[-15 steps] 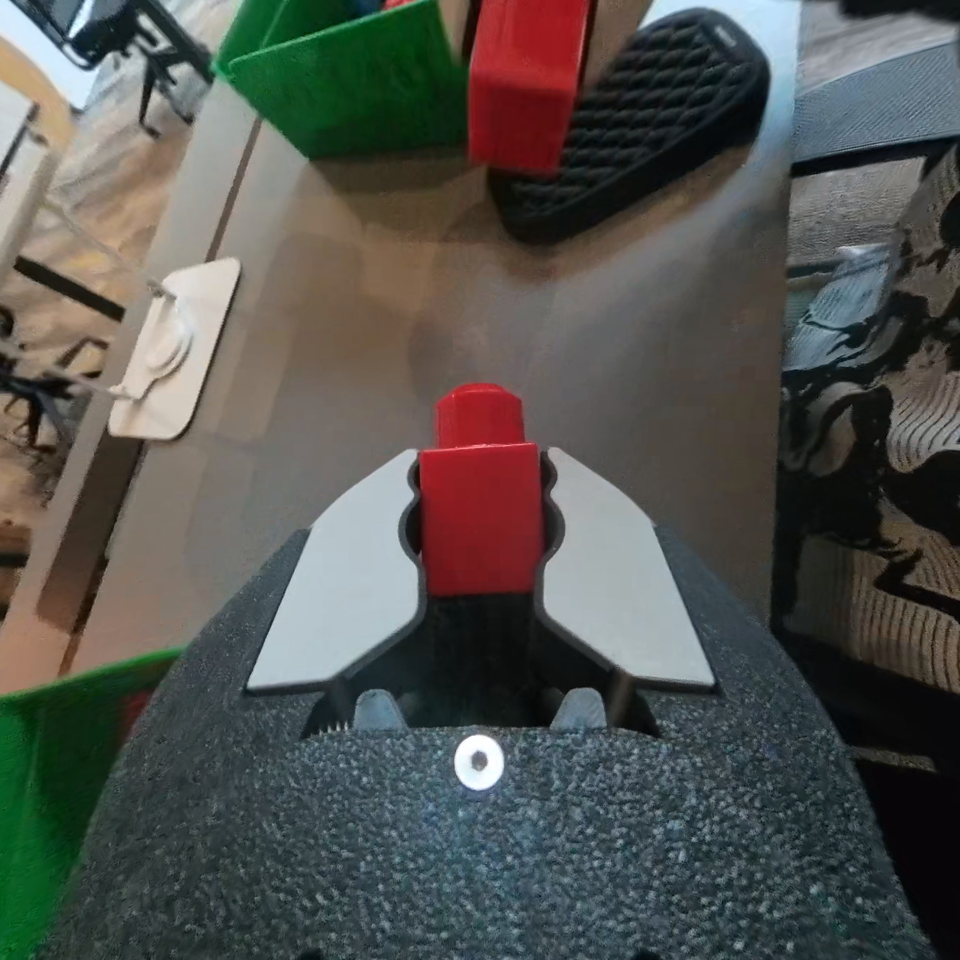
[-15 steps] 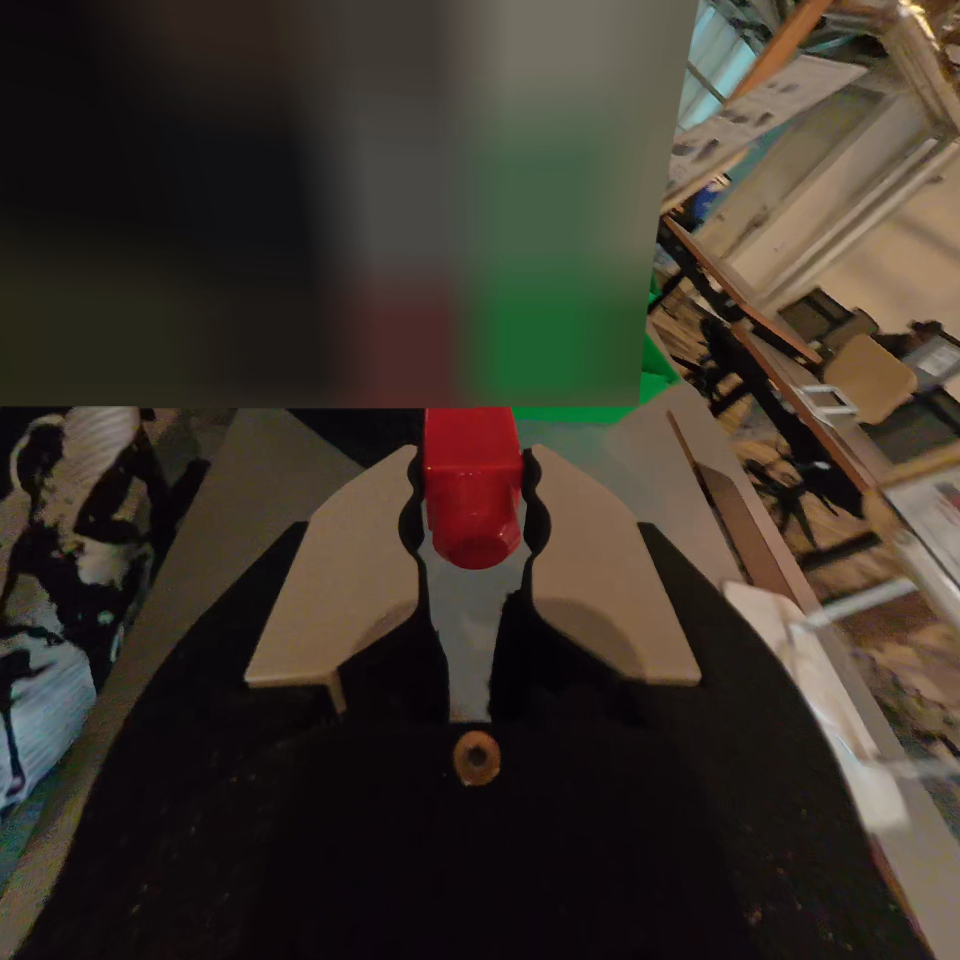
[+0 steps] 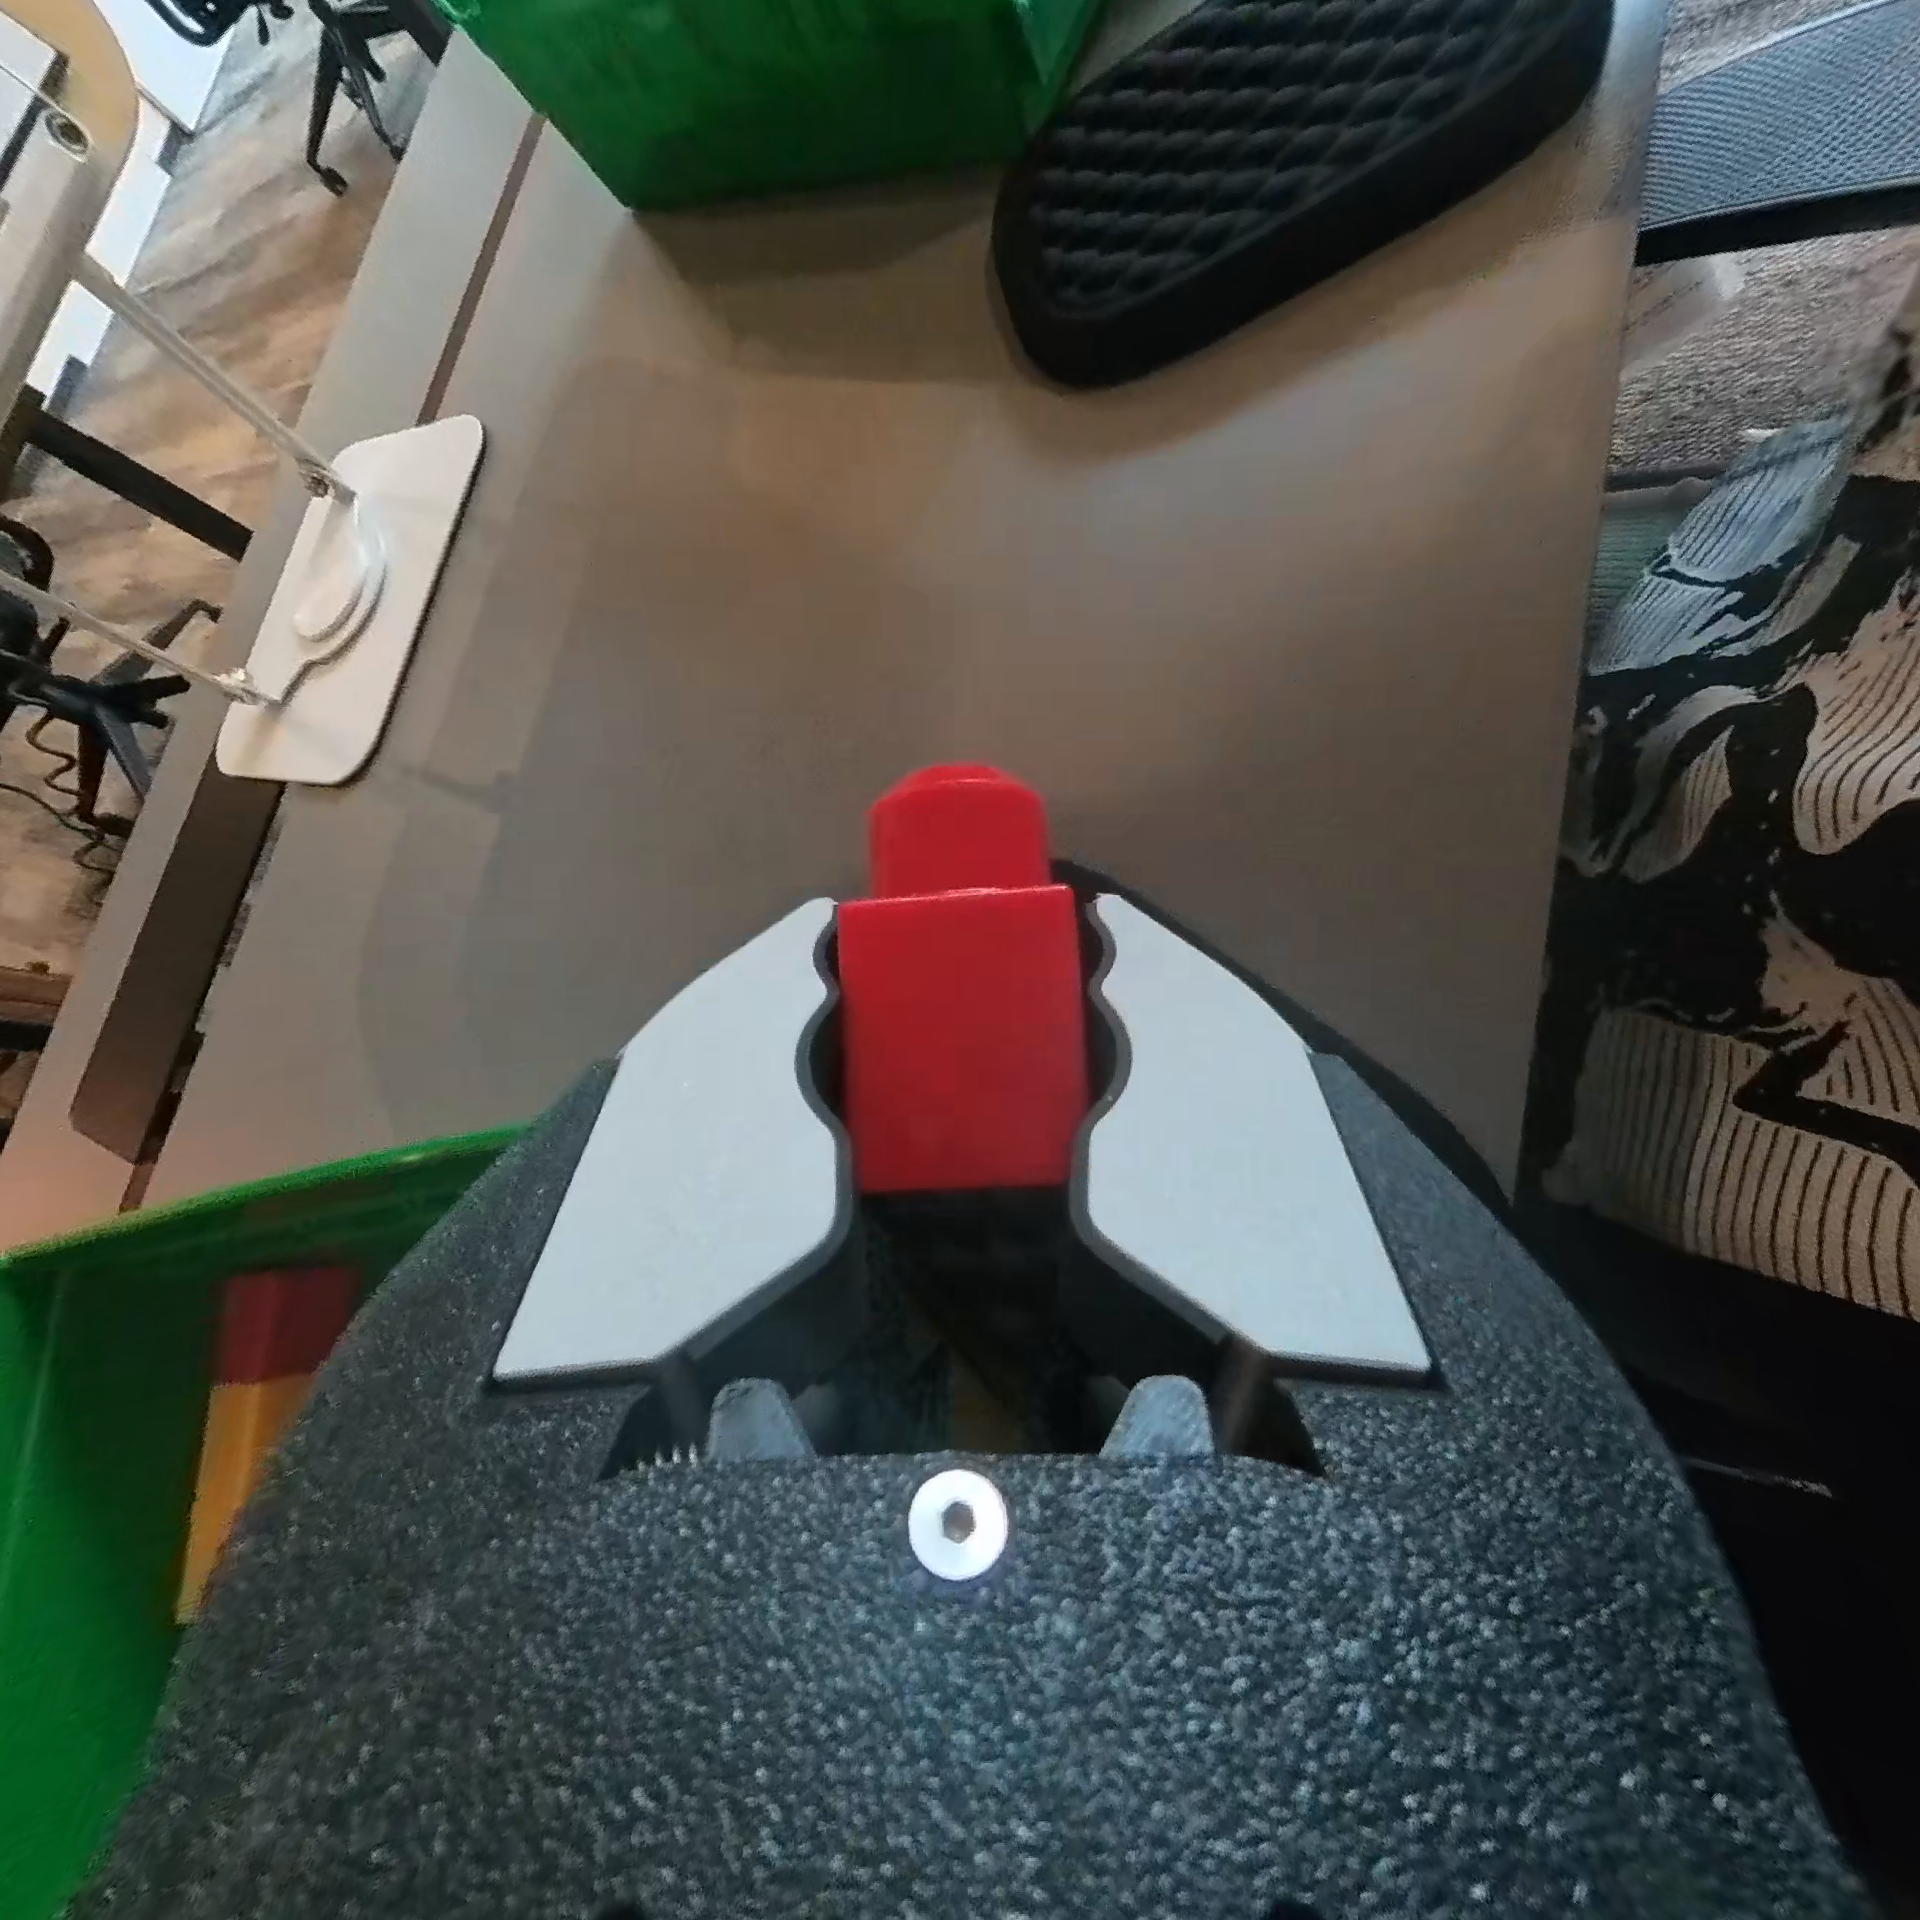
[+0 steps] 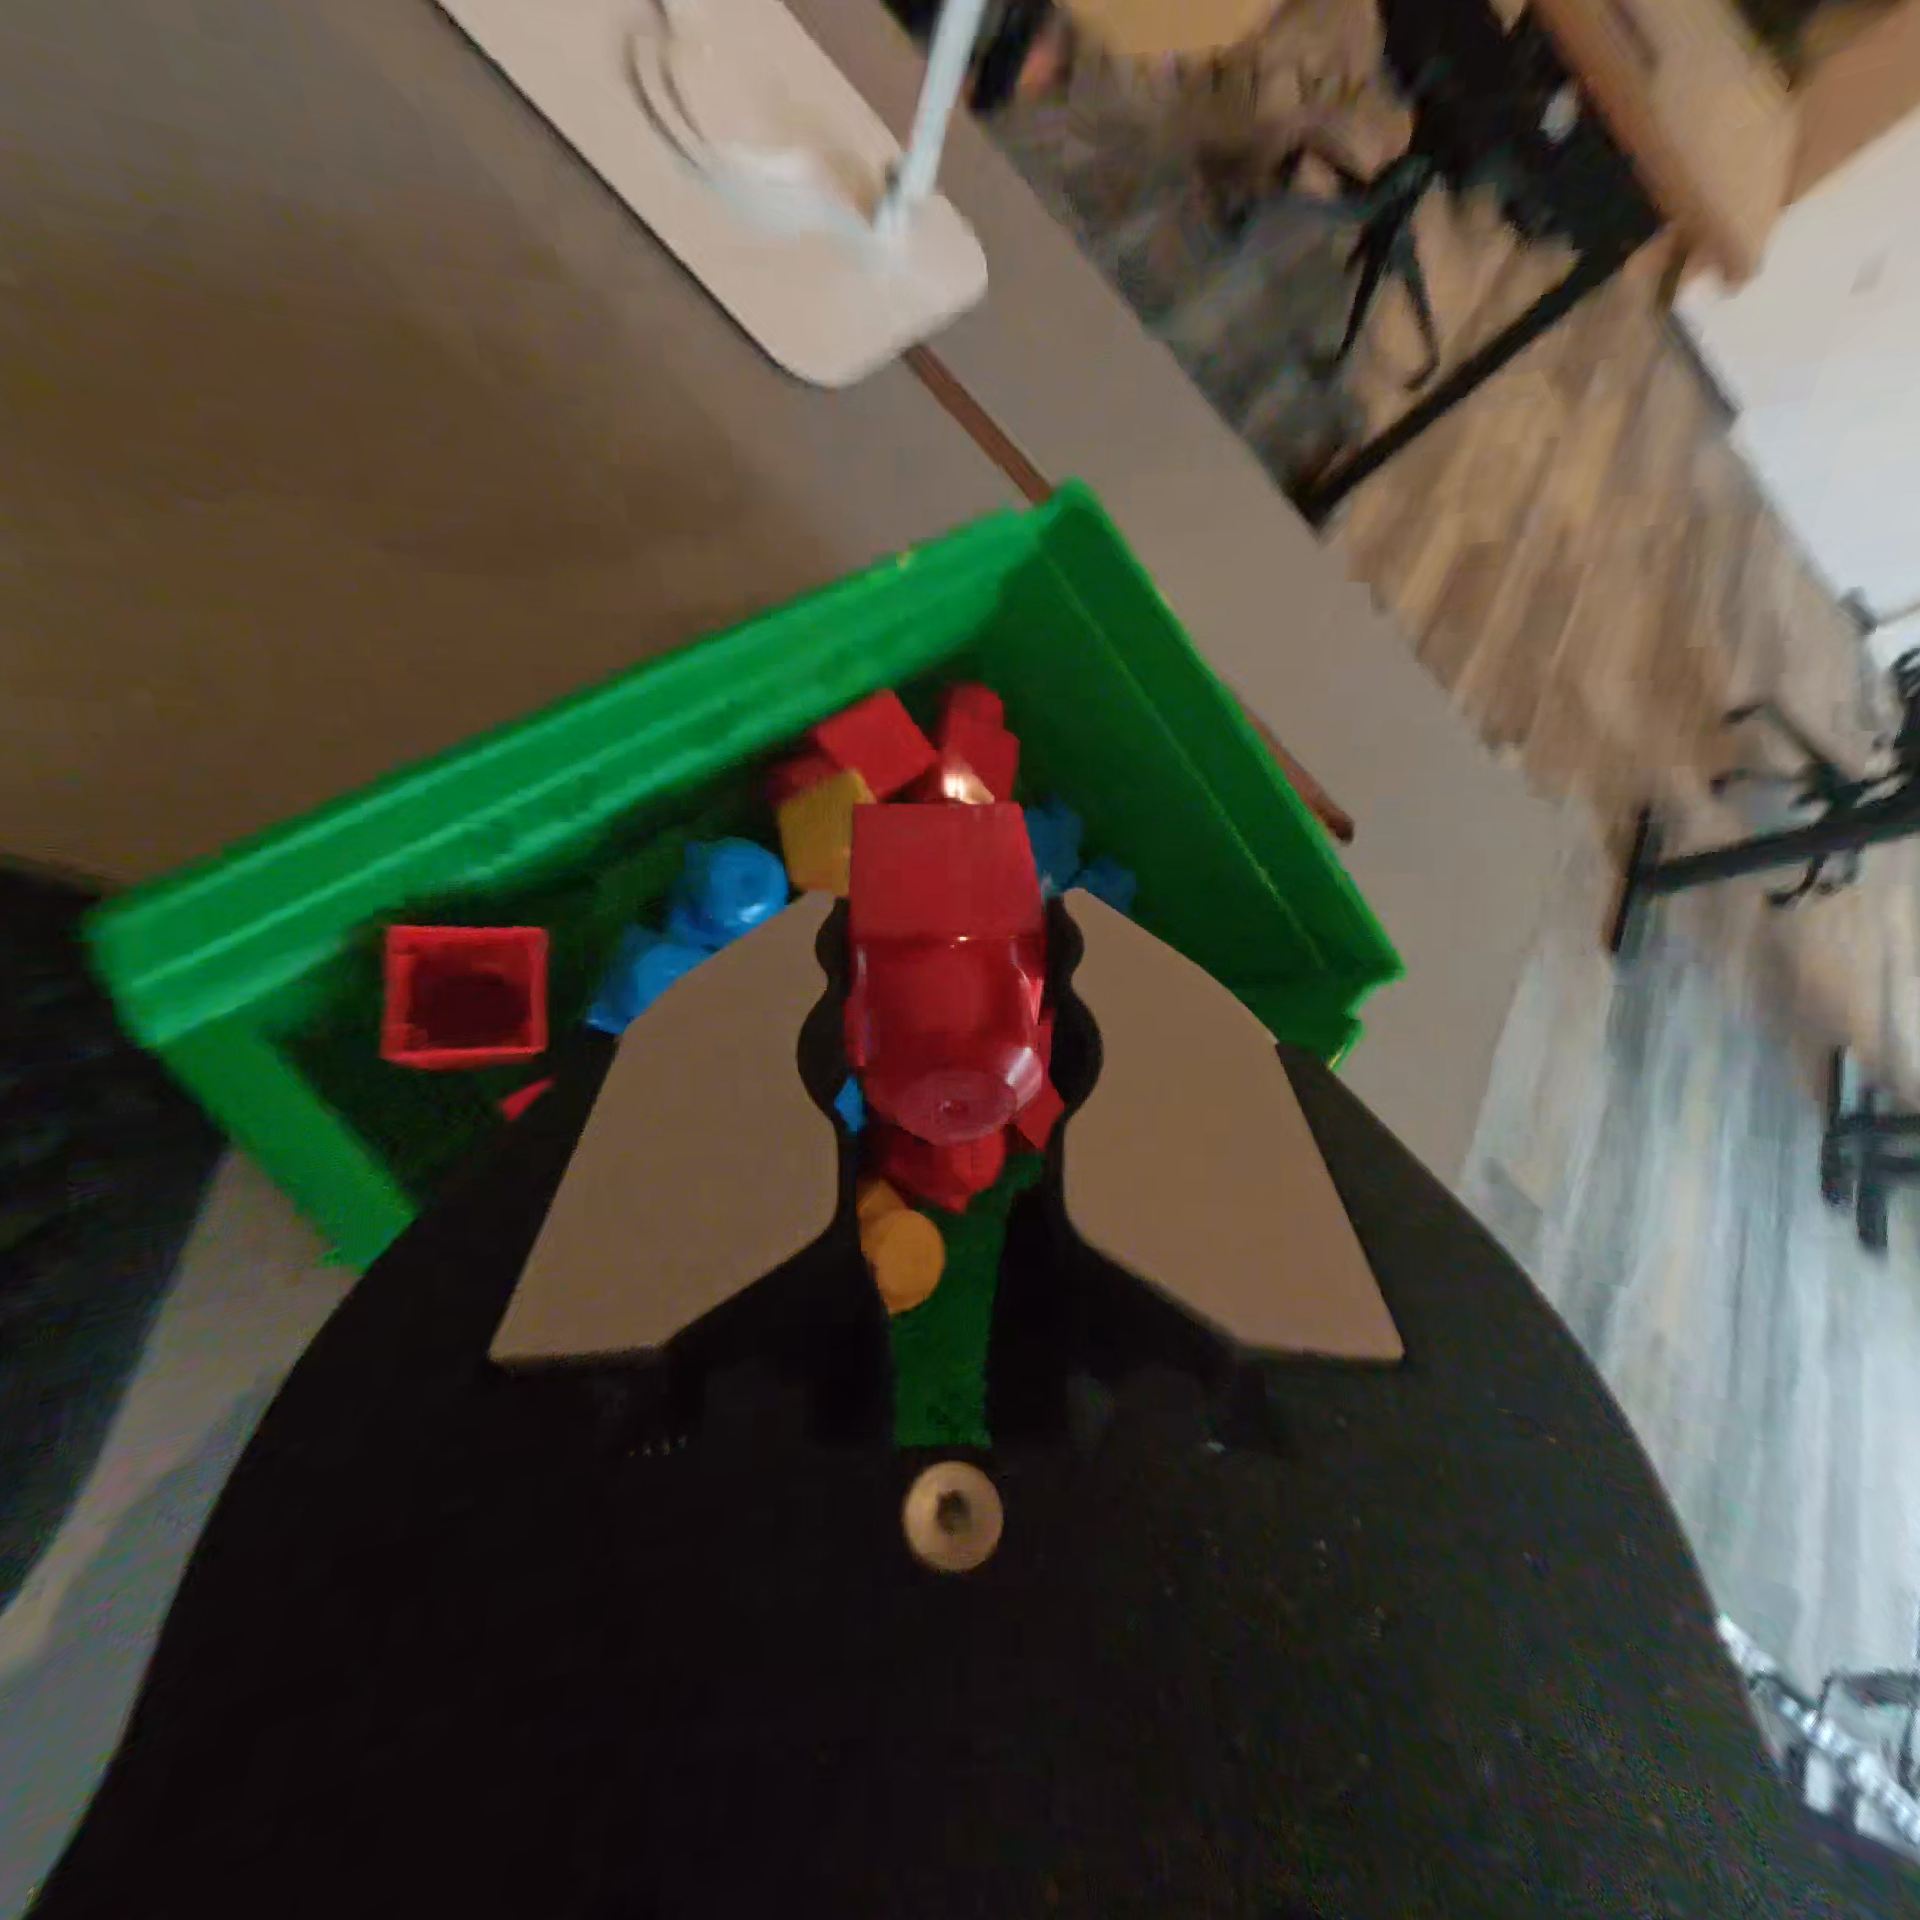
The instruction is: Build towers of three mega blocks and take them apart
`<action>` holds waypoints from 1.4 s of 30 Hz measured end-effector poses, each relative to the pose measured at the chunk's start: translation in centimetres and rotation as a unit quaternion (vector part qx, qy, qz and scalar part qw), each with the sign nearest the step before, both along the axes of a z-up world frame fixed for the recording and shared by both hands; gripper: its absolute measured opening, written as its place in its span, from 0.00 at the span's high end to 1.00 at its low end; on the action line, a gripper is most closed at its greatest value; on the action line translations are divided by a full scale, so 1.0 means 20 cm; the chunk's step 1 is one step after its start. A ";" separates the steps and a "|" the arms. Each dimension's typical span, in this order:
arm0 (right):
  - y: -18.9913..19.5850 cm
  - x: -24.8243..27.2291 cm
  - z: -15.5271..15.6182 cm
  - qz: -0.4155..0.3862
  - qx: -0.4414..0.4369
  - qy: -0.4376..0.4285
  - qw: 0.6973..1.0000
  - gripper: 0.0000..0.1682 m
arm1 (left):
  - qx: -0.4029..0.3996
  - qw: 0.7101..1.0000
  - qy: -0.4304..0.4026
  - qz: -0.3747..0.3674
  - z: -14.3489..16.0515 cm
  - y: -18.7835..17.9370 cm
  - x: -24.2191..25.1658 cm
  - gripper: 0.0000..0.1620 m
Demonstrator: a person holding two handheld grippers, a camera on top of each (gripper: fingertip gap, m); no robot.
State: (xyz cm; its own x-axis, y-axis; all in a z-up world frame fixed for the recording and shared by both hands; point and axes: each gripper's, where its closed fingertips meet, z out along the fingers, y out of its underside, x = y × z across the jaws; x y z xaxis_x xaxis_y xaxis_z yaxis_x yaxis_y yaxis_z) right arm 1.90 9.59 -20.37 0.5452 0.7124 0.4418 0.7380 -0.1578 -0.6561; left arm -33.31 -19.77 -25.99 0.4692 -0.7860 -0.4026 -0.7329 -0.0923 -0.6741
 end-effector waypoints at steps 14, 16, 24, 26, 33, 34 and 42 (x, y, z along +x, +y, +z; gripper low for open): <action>0.55 0.04 -0.49 -0.128 -0.122 0.025 0.984 0.79 | 0.012 1.000 0.013 -0.007 0.02 0.01 0.02 0.75; 0.56 0.04 -0.50 -0.131 -0.119 0.030 0.984 0.79 | 0.012 1.000 0.012 -0.005 0.02 0.01 0.02 0.75; 0.50 0.12 -0.48 -0.172 -0.125 -0.006 0.977 0.66 | 0.013 1.000 0.005 -0.004 0.02 0.02 0.02 0.74; 0.46 0.07 -0.36 -0.163 -0.090 0.012 0.982 0.65 | 0.012 1.000 0.003 -0.003 0.03 0.03 0.03 0.74; -0.32 -0.77 0.07 0.199 0.008 0.131 0.971 0.66 | 0.009 1.000 -0.021 -0.008 0.05 0.10 0.09 0.74; -0.50 -0.90 0.11 0.267 0.013 0.147 0.952 0.66 | 0.010 1.000 -0.023 -0.010 0.05 0.11 0.10 0.74; -1.37 -1.41 -0.02 0.543 0.049 0.131 0.828 0.71 | 0.007 0.998 -0.050 -0.047 0.07 0.14 0.27 0.74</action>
State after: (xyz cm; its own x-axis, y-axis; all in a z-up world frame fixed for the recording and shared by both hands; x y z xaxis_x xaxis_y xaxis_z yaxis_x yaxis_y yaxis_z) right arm -26.37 -17.88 -20.85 -0.3079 0.8127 0.4947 0.2393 0.5694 -0.7865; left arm -27.85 -16.93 -24.57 0.4324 -0.8231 -0.3682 -0.6674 -0.0175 -0.7445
